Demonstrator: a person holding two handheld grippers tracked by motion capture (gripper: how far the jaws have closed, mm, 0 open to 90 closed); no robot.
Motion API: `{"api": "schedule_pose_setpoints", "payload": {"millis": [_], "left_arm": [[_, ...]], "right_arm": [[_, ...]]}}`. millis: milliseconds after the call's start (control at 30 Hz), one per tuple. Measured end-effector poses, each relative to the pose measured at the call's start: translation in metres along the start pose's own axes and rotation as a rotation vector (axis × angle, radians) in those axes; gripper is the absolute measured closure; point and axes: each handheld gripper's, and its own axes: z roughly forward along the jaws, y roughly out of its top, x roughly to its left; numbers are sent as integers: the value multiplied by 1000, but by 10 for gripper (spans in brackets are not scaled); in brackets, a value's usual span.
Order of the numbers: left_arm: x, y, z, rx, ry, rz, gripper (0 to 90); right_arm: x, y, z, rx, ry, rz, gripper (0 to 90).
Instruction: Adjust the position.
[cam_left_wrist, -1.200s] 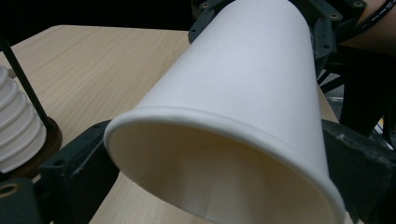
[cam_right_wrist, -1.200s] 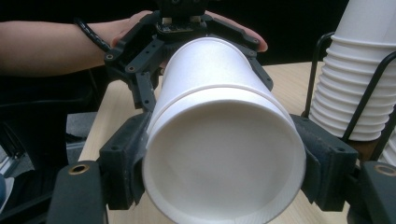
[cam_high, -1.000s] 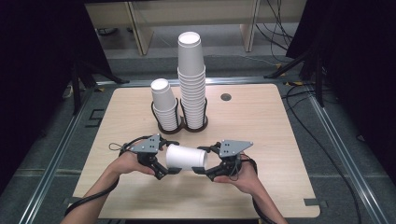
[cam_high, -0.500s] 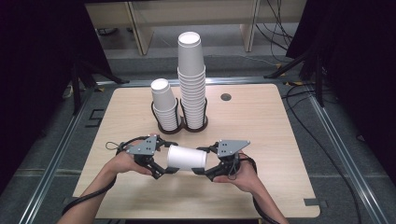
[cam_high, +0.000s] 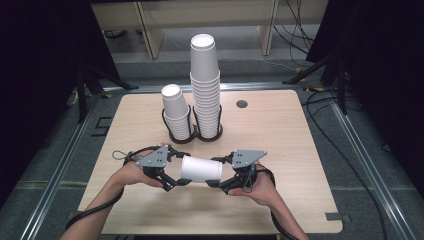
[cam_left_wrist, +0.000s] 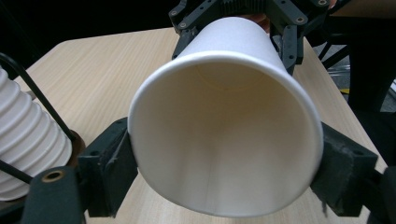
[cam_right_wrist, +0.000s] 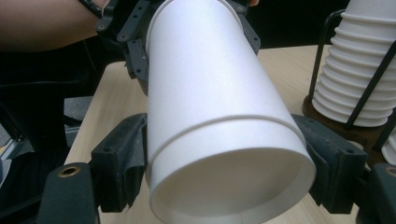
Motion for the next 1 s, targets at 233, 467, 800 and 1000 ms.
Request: {"api": "schedule_pose_setpoints", "payload": {"millis": [233,467,800,1000], "left_arm": [[1,2,-1,-3,7,14,202],[1,4,-3,13,-1,14,208],[3,14,-9,132,16,54,210],[5,27,-9,259,20,99,210]], "right_arm": [[-1,2,-1,-2,-6,-11,243],[0,2,-1,-10,-1,-10,224],[0,1,-2,44,-12,19,152],[1,0,-1,77,-39,-7,152]]}}
